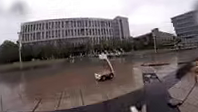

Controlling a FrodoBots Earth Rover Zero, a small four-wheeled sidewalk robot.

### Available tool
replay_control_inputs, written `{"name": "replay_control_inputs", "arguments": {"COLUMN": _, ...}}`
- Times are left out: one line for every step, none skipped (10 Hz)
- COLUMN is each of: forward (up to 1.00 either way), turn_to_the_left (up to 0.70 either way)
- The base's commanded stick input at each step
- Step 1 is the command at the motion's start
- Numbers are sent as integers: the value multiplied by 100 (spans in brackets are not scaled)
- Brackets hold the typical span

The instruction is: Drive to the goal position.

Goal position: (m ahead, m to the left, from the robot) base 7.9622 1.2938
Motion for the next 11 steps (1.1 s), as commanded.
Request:
{"name": "replay_control_inputs", "arguments": {"forward": 100, "turn_to_the_left": 3}}
{"name": "replay_control_inputs", "arguments": {"forward": 100, "turn_to_the_left": 27}}
{"name": "replay_control_inputs", "arguments": {"forward": 100, "turn_to_the_left": 40}}
{"name": "replay_control_inputs", "arguments": {"forward": 100, "turn_to_the_left": 26}}
{"name": "replay_control_inputs", "arguments": {"forward": 100, "turn_to_the_left": 8}}
{"name": "replay_control_inputs", "arguments": {"forward": 100, "turn_to_the_left": 0}}
{"name": "replay_control_inputs", "arguments": {"forward": 100, "turn_to_the_left": 0}}
{"name": "replay_control_inputs", "arguments": {"forward": 100, "turn_to_the_left": 0}}
{"name": "replay_control_inputs", "arguments": {"forward": 100, "turn_to_the_left": 0}}
{"name": "replay_control_inputs", "arguments": {"forward": 100, "turn_to_the_left": 0}}
{"name": "replay_control_inputs", "arguments": {"forward": 100, "turn_to_the_left": 0}}
